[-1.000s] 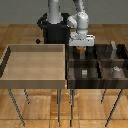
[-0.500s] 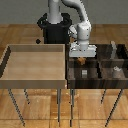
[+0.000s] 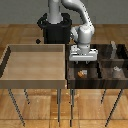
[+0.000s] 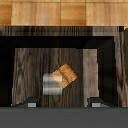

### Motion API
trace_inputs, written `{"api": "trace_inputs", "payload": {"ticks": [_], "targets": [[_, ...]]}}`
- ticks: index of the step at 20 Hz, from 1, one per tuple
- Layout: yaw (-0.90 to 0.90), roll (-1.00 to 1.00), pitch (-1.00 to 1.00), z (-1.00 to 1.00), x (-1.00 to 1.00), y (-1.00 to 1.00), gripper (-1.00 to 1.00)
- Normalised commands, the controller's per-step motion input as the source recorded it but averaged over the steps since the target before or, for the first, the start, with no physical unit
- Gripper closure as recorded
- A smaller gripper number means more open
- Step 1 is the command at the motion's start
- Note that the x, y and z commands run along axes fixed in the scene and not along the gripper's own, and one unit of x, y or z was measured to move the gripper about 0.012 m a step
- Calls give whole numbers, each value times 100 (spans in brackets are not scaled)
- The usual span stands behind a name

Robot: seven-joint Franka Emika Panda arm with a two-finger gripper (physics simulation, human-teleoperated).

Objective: Place the loaf of bread into the appropriate compartment.

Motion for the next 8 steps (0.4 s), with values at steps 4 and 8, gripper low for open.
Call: {"api": "trace_inputs", "payload": {"ticks": [4,8], "targets": [[0,0,0,0,0,0,-100],[0,0,0,0,0,0,-100]]}}
